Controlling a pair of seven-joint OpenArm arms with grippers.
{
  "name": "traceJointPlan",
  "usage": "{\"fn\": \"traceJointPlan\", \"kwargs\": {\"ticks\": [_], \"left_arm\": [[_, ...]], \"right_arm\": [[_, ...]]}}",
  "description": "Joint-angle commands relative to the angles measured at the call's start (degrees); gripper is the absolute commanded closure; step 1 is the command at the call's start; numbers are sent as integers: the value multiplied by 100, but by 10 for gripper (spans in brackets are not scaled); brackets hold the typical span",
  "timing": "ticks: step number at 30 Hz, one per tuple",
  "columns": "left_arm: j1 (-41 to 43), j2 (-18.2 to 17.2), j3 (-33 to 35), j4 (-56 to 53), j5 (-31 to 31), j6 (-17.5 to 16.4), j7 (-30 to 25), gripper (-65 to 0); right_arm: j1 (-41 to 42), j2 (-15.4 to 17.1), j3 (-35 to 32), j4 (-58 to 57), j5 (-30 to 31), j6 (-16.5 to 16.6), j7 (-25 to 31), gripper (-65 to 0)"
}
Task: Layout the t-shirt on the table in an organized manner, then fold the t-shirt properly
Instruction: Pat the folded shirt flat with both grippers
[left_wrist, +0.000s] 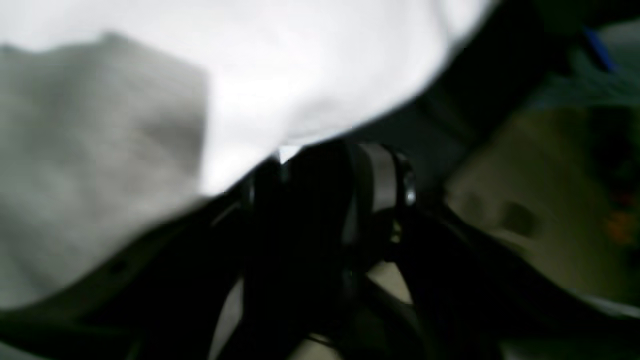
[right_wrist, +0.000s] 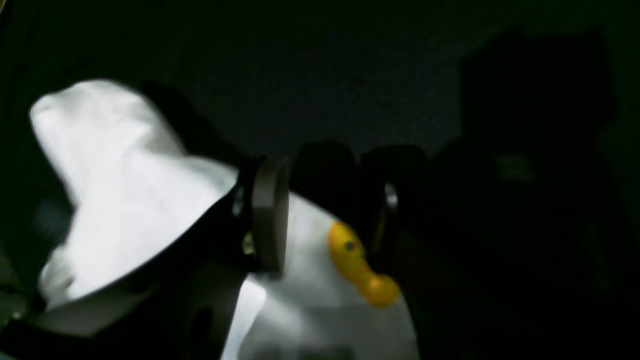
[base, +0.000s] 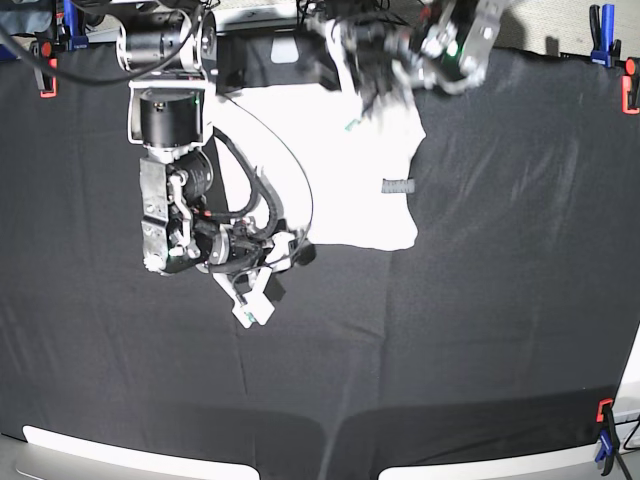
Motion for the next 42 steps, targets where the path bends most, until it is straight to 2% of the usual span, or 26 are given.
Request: {"fn": "traceJointPlan", "kwargs": {"ticks": [1, 4, 10, 16, 20, 25, 30, 35, 38, 42], "left_arm": [[-118, -9, -24, 61, 413, 168, -96, -230], [-337, -105, -50, 61, 1130, 605, -87, -230], [-605, -529, -380, 61, 1193, 632, -74, -230], [-863, -743, -1058, 61, 1191, 632, -94, -230], [-951, -765, -1410, 61, 866, 625, -90, -230], [-933, -765, -1434, 61, 326, 516, -33, -230], [-916, -763, -1434, 61, 284, 431, -50, -230], [-894, -763, -1432, 59, 208, 431, -50, -230], [-868, -763, -1432, -50, -190, 411, -35, -230], [-905, -763, -1432, -337, -487, 175, -125, -230]], "right_arm": [[-9, 72, -11, 28, 9, 32, -136, -220], [-48, 205, -9, 33, 249, 32, -31, -220], [-111, 433, -7, 46, 254, 32, -199, -220], [-634, 573, -7, 328, 787, 32, -323, -220], [-1073, 595, -7, 927, 848, 32, -350, -220], [-1598, 599, -4, 1873, 846, 32, -531, -220], [-2048, 595, -7, 2544, 850, 32, -647, -220], [-2400, 538, -7, 2745, 966, 32, -651, -220], [-2540, 535, -7, 2745, 1237, 32, -662, -220], [-2610, 538, -7, 2745, 1429, 32, -704, -220]]}}
